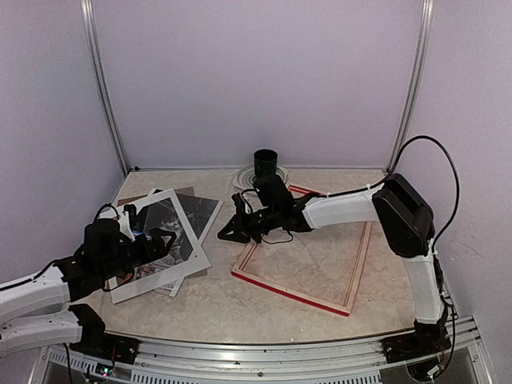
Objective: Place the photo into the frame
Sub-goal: Place the glass panel at the frame body.
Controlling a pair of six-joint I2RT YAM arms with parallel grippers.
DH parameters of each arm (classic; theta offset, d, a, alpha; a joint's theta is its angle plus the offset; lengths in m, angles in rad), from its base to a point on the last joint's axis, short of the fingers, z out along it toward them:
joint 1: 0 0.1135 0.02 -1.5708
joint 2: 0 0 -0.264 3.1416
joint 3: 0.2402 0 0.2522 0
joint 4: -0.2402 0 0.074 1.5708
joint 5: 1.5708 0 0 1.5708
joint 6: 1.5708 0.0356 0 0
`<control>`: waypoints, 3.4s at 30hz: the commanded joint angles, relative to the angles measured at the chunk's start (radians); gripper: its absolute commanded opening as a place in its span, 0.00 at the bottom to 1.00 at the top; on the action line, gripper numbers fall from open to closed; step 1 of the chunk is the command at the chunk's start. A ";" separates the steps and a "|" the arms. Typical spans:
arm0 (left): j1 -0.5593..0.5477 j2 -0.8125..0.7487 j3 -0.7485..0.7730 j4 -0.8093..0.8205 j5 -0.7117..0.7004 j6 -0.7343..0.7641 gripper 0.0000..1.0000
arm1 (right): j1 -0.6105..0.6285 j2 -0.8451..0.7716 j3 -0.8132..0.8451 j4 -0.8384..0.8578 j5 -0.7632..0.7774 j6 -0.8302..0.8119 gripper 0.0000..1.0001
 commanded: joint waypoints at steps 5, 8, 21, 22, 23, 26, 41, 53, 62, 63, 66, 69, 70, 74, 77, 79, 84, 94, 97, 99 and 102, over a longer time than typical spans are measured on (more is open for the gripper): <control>-0.006 -0.059 0.028 -0.083 -0.043 0.018 0.99 | -0.016 -0.189 -0.179 0.005 0.094 -0.067 0.00; -0.006 -0.072 0.048 -0.112 -0.038 0.020 0.99 | -0.026 -0.244 -0.255 0.020 0.115 -0.067 0.00; -0.004 -0.078 0.205 -0.242 -0.049 0.090 0.99 | -0.094 -0.494 -0.591 0.105 0.171 -0.033 0.00; -0.004 -0.072 0.216 -0.246 -0.046 0.096 0.99 | -0.099 -0.505 -0.608 0.111 0.174 -0.032 0.00; -0.004 -0.069 0.226 -0.250 -0.046 0.103 0.99 | -0.103 -0.517 -0.624 0.117 0.171 -0.033 0.00; -0.004 -0.058 0.250 -0.265 -0.050 0.119 0.99 | -0.117 -0.550 -0.663 0.127 0.168 -0.033 0.00; 0.035 -0.015 0.390 -0.389 -0.041 0.242 0.99 | -0.207 -0.809 -0.877 0.119 0.218 -0.036 0.00; 0.161 -0.015 0.427 -0.414 0.047 0.317 0.99 | -0.310 -1.005 -1.031 0.045 0.273 -0.030 0.00; 0.199 -0.011 0.406 -0.380 0.077 0.375 0.99 | -0.327 -1.015 -1.086 0.050 0.281 -0.007 0.00; 0.201 -0.015 0.399 -0.375 0.077 0.375 0.99 | -0.328 -1.015 -1.091 0.052 0.284 -0.006 0.00; 0.212 -0.024 0.375 -0.358 0.111 0.373 0.99 | -0.336 -1.019 -1.113 0.070 0.286 0.003 0.00; 0.221 -0.031 0.361 -0.354 0.118 0.369 0.99 | -0.346 -1.027 -1.142 0.093 0.283 0.010 0.00; 0.222 -0.032 0.359 -0.355 0.121 0.369 0.99 | -0.350 -1.030 -1.151 0.099 0.279 0.011 0.00; 0.225 -0.033 0.356 -0.353 0.122 0.369 0.99 | -0.368 -1.039 -1.178 0.108 0.270 0.005 0.00; 0.228 -0.035 0.353 -0.350 0.124 0.366 0.99 | -0.383 -1.041 -1.199 0.116 0.257 0.002 0.00; 0.231 -0.036 0.351 -0.348 0.128 0.365 0.99 | -0.393 -1.045 -1.214 0.120 0.256 0.000 0.00; 0.233 -0.034 0.349 -0.348 0.131 0.365 0.99 | -0.412 -1.060 -1.237 0.135 0.241 -0.002 0.00; 0.236 -0.031 0.349 -0.349 0.131 0.364 0.99 | -0.430 -1.069 -1.229 0.093 0.219 -0.037 0.00; 0.236 -0.028 0.349 -0.349 0.131 0.365 0.99 | -0.432 -1.070 -1.229 0.084 0.211 -0.046 0.00; 0.236 -0.027 0.349 -0.348 0.132 0.365 0.99 | -0.433 -1.070 -1.228 0.076 0.204 -0.053 0.00; 0.238 -0.026 0.349 -0.350 0.132 0.365 0.99 | -0.434 -1.072 -1.224 0.060 0.194 -0.067 0.00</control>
